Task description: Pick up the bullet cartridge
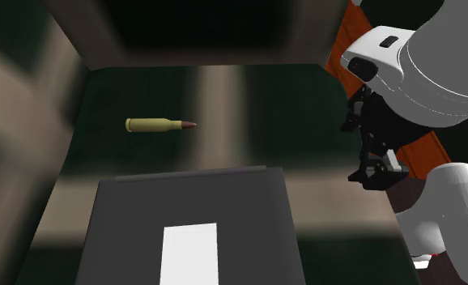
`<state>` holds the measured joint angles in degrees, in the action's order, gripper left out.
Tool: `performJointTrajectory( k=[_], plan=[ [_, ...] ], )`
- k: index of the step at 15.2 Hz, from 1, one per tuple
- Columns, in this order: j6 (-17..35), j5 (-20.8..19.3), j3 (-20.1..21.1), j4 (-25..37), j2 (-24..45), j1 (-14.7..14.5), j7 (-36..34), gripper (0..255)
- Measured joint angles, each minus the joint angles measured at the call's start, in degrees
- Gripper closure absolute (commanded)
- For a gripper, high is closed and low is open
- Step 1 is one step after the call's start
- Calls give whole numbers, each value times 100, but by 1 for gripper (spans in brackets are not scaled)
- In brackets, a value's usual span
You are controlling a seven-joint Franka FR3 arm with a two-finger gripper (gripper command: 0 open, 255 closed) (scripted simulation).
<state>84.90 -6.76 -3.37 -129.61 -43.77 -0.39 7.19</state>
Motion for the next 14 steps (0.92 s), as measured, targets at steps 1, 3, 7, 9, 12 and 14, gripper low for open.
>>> performJointTrajectory(
  k=[1,3,7,9,12,14],
  plan=[
    [0,0,0,0,0,0,0,0],
    [152,-6,-67,104,230,-8,63,0],
    [532,48,-207,568,1001,-57,206,0],
    [684,89,-293,891,1438,-80,310,0],
    [894,173,-409,1362,2063,-115,463,0],
    [1027,257,-468,1729,2528,-141,554,0]
  ],
)
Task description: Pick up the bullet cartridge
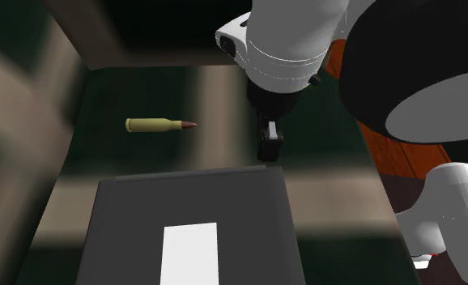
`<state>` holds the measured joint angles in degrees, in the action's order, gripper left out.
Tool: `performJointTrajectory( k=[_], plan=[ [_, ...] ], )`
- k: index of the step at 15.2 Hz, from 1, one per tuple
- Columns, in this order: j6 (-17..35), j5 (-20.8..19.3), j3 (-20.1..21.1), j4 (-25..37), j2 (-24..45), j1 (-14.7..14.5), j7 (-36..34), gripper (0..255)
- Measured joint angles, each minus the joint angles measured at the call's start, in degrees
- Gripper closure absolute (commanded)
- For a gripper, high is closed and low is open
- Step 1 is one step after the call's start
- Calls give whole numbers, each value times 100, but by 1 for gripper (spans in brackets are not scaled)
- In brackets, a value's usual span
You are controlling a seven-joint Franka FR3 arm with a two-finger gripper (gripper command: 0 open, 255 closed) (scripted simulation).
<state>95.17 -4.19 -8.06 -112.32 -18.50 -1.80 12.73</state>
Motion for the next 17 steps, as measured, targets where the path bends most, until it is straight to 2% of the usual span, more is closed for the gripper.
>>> performJointTrajectory(
  k=[8,12,15,17],
  plan=[
    [115,450,-215,1773,1780,-8,451,0],
    [-67,736,-275,2949,2744,91,695,0],
    [-366,979,-275,4169,3639,219,821,0],
    [-466,1060,-261,4599,3963,271,855,0]
  ],
)
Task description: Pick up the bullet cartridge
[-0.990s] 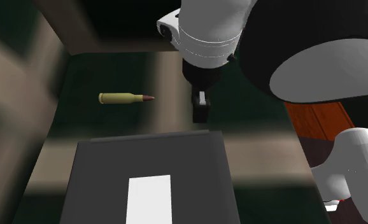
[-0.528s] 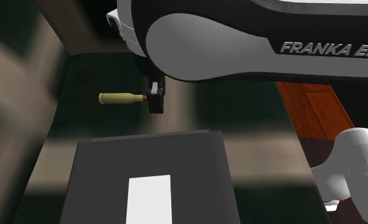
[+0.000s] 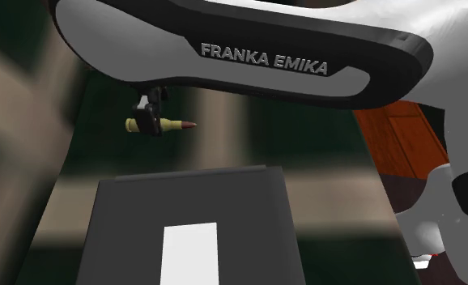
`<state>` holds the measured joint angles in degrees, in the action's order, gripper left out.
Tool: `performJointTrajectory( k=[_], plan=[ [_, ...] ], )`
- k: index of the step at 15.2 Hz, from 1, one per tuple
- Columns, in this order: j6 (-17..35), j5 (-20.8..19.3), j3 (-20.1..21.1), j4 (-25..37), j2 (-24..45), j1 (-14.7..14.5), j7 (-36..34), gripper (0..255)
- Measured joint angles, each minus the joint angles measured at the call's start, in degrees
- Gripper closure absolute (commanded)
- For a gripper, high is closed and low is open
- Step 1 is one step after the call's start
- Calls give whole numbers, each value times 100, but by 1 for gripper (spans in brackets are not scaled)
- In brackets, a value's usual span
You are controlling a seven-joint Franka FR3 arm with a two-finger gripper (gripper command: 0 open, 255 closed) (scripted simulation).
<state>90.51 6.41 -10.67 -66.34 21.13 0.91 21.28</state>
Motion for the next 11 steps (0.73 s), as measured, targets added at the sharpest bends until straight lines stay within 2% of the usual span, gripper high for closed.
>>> performJointTrajectory(
  k=[7,8,11],
  plan=[
    [563,-7,6,-656,-98,-36,39,0],
    [580,-5,6,-664,-89,-35,41,255],
    [608,-17,-8,-662,-102,-25,40,255]
  ],
)
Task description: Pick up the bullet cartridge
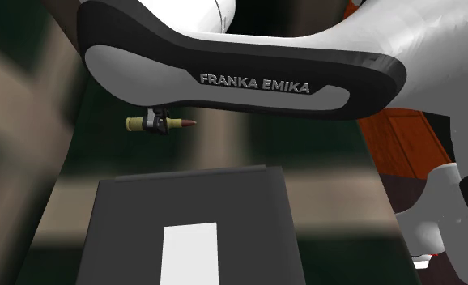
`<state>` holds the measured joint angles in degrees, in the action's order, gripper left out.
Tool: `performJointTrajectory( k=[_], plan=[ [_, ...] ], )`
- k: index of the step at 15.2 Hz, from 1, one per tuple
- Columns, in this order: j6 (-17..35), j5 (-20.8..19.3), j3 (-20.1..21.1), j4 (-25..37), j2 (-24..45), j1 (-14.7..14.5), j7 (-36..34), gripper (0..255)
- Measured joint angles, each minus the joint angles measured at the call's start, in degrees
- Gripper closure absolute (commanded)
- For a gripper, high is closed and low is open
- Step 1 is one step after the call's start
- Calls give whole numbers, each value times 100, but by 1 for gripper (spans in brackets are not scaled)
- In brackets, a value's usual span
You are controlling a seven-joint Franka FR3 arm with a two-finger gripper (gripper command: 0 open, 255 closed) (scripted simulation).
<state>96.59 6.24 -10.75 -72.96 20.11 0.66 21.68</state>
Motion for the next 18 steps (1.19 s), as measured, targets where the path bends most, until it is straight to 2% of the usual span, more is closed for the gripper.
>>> performJointTrajectory(
  k=[8,15,18],
  plan=[
    [-39,10,7,38,14,-1,4,255],
    [-601,34,16,729,166,24,-43,255],
    [-982,76,11,1309,368,98,-27,255]
  ],
)
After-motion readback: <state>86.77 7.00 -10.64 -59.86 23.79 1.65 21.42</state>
